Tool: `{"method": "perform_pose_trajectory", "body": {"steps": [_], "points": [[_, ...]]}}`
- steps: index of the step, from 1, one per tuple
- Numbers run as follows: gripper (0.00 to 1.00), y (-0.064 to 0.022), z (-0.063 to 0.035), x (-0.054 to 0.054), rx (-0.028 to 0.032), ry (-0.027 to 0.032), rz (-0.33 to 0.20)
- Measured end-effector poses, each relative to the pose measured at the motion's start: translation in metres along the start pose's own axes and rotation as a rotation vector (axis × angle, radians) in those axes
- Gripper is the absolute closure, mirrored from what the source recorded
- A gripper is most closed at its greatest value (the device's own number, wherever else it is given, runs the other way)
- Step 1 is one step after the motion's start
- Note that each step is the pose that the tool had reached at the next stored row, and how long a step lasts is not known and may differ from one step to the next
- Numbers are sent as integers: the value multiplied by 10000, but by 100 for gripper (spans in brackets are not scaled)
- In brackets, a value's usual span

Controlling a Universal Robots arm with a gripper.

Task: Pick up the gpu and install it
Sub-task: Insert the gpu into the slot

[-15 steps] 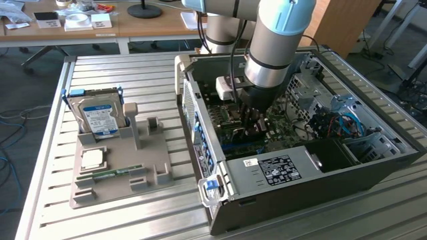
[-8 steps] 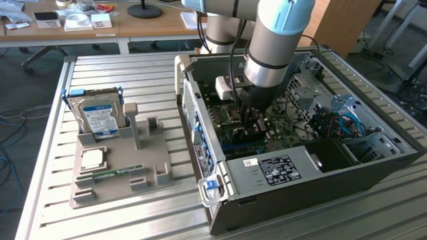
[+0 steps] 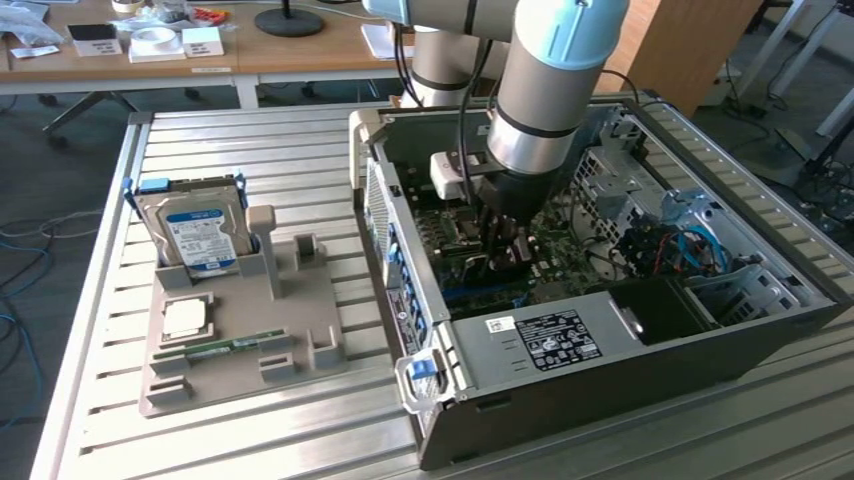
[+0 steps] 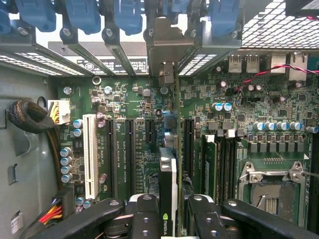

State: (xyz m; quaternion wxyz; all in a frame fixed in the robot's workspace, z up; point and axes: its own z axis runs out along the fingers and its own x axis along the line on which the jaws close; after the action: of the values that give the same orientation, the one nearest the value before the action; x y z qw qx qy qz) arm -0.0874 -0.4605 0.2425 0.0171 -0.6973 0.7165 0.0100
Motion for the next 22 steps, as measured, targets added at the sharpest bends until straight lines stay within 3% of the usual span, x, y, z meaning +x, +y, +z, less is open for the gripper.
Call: {"method": "perform_pose_trajectory", "body": {"steps": [10,12,14,22], "points": [[73,0,5,0,-2,-6,0],[73,2,16,-4,4,-37,6],[67,2,10,-2,2,-15,5],[67,1,5,0,-2,-6,0]]}}
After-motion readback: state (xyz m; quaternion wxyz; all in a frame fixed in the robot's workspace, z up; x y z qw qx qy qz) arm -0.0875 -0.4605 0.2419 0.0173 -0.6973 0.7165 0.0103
